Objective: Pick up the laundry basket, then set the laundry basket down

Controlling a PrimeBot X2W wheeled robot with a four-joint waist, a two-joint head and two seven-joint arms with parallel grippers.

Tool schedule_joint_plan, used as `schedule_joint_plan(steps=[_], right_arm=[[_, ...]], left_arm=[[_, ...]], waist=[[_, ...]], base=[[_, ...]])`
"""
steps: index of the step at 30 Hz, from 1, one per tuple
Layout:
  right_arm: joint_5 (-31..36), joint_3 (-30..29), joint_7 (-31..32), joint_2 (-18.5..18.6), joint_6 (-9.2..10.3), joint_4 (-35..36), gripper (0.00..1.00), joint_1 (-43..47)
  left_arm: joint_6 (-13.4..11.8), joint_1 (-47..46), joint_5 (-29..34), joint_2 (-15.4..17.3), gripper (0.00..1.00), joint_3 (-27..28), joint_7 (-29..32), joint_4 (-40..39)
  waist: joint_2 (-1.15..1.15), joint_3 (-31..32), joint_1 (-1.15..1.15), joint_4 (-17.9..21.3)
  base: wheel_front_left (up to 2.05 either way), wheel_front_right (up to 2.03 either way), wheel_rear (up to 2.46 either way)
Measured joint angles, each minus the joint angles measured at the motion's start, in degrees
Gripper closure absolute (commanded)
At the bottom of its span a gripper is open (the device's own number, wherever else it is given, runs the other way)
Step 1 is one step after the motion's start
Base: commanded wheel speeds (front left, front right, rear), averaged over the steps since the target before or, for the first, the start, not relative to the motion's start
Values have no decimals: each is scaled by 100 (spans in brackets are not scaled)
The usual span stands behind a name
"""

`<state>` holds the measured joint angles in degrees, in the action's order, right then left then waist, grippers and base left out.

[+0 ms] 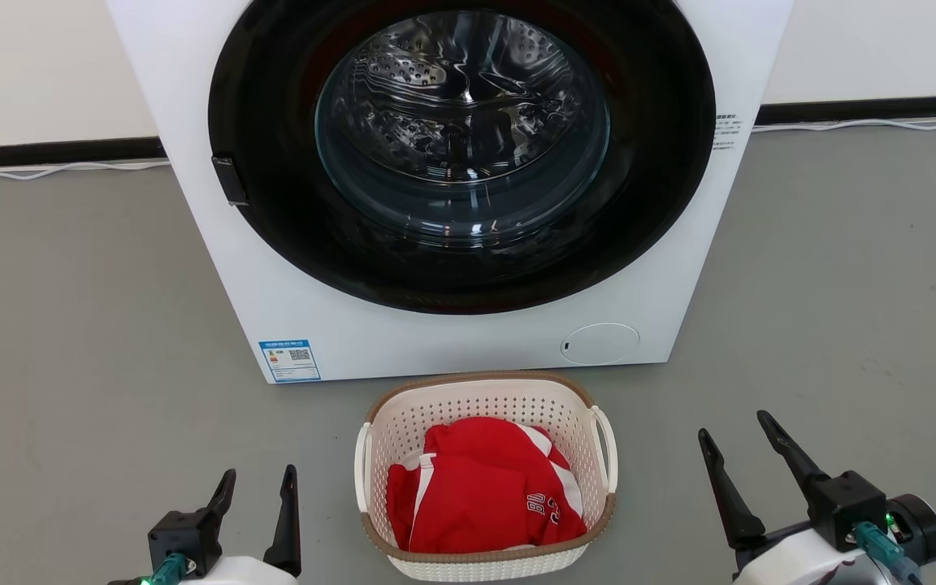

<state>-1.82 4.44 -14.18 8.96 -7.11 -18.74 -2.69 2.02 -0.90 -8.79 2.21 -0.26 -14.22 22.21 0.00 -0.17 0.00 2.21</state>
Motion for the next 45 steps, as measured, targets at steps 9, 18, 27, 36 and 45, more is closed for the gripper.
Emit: schedule_joint_plan(steps=[9,18,27,36,45], right_arm=[[70,11,-1,1,-1,-5,0,0],[9,-174,-2,-75,-1,-185,0,-12],[34,-457,-2,-236,-2,-991,0,-727],[205,-600,-3,-197,-2,-2297,0,-2003],[233,-638,-3,-67,-3,-3042,0,-3423]], left_arm=[[0,0,23,3,0,-9,-18,23],[2,-53,-5,4,0,-94,-18,172],[59,-731,-234,5,0,-312,-20,826],[48,-2274,-922,-12,0,-813,-29,1823],[-168,-3827,-1488,-40,0,-1454,-42,2865]], waist=[[0,-13,0,0],[0,-137,0,-5],[0,-694,0,-15],[0,-1689,0,-118],[0,-2967,0,-227]], base=[[0,0,0],[0,0,0],[0,0,0],[0,0,0],[0,0,0]])
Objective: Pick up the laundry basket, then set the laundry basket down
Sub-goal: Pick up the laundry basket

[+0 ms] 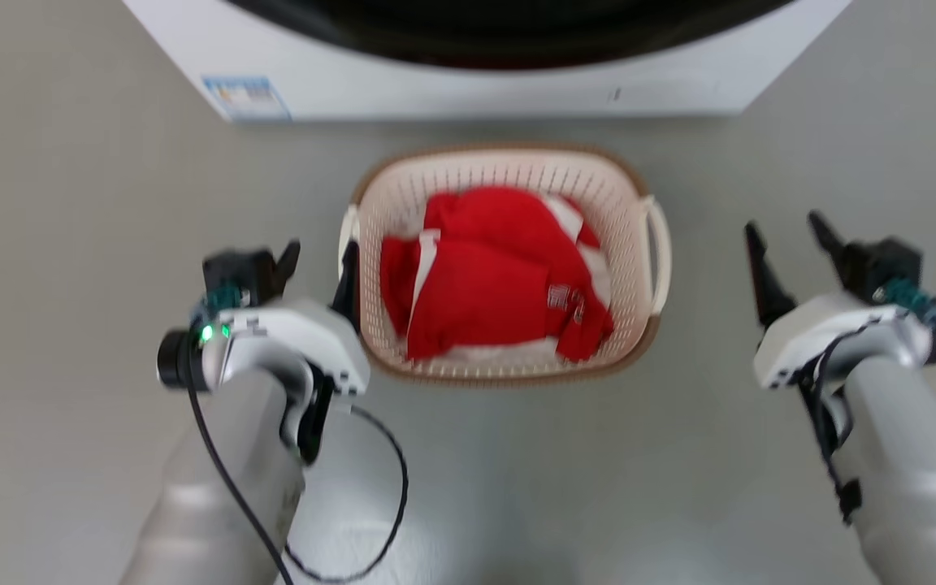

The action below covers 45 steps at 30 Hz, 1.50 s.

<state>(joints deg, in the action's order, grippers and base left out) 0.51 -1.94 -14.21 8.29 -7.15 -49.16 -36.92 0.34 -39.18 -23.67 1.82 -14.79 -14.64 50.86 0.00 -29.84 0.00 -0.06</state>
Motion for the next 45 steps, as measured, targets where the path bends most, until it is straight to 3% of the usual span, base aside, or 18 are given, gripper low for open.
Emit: schedule_joint_plan(steps=[10,45], right_arm=[[0,41,0,142,0,-431,0,-704],[-168,221,0,34,0,-656,0,-1308]], left_arm=[[-186,-914,-636,-19,0,-710,0,688],[-394,-2062,-1121,-32,0,-1775,0,1414]], waist=[[0,-1065,0,-164],[0,-2118,0,-294]], base=[[0,0,0],[0,0,0]])
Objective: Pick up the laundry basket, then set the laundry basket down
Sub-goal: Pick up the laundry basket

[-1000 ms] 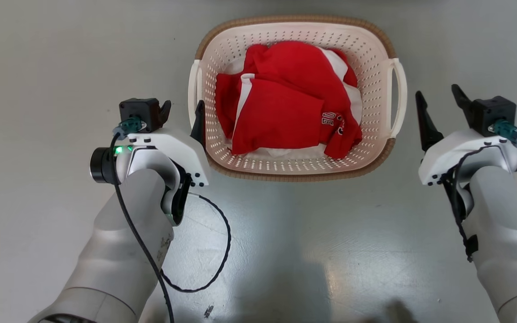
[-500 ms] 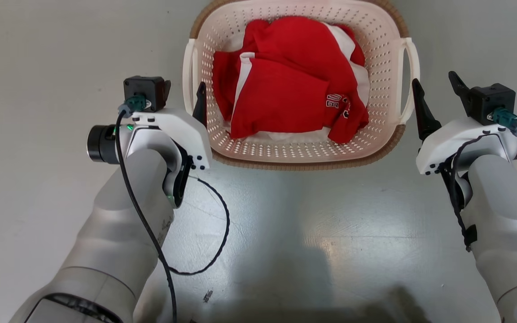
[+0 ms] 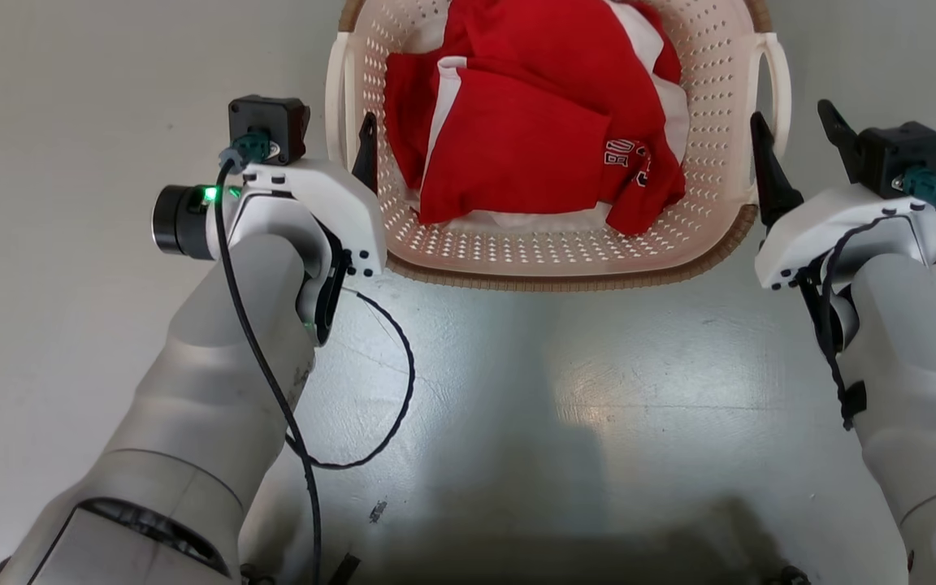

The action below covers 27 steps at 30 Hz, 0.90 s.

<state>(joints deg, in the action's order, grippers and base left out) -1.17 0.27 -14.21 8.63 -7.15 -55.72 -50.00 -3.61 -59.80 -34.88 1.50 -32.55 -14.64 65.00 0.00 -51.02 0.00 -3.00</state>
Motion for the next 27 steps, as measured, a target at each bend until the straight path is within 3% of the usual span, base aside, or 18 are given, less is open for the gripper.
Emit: schedule_joint_plan(steps=[27], right_arm=[[-402,285,0,-160,0,-769,0,-673]], left_arm=[[-44,-662,-466,0,0,-996,405,489]], waist=[[0,-347,0,10]], base=[[0,0,0]])
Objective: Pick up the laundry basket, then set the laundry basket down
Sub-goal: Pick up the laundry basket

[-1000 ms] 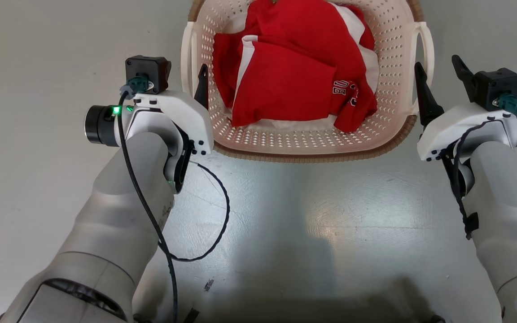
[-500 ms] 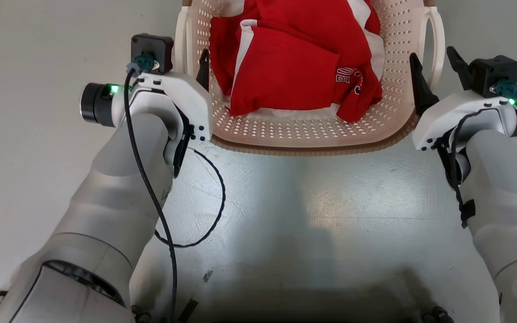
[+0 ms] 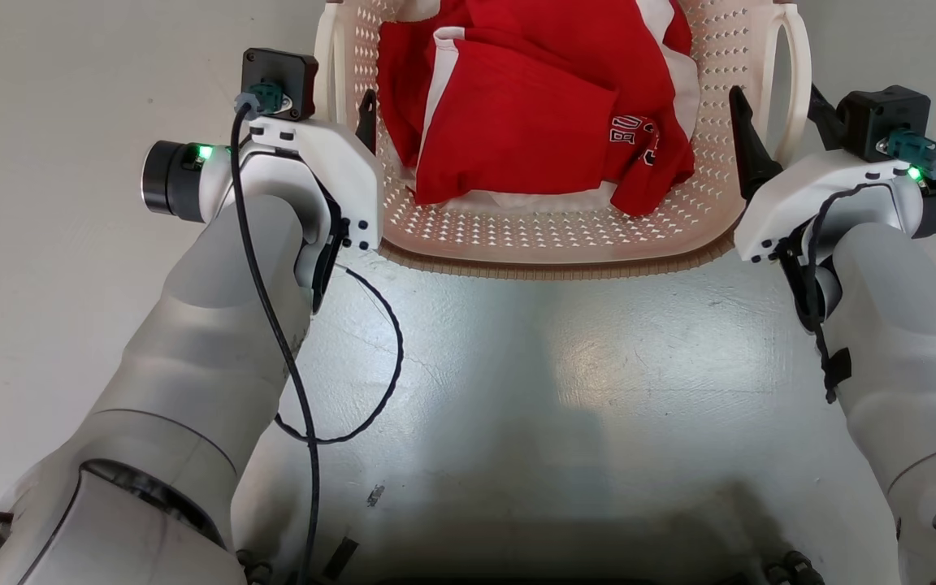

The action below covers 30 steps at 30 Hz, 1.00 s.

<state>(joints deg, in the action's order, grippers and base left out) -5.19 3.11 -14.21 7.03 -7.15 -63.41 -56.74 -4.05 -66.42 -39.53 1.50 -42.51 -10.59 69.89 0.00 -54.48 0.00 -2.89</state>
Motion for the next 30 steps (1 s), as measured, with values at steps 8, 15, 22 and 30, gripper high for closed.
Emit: schedule_joint_plan(steps=[8,15,22,30], right_arm=[[-51,65,-1,-8,0,-79,0,-24],[-58,264,-16,-60,4,-433,100,-187],[-279,557,179,-125,5,-839,100,-201],[-673,1012,735,-231,7,-977,100,42]], left_arm=[[-49,-31,-111,1,0,-204,56,25],[-57,-99,-193,-7,100,-417,177,88],[-35,88,-326,-25,100,-550,305,187],[132,593,-450,3,100,-620,530,330]], waist=[[0,-21,0,12],[0,44,0,27],[0,417,0,23],[0,1101,0,101]], base=[[0,0,0],[0,0,0],[0,0,0],[0,0,0]])
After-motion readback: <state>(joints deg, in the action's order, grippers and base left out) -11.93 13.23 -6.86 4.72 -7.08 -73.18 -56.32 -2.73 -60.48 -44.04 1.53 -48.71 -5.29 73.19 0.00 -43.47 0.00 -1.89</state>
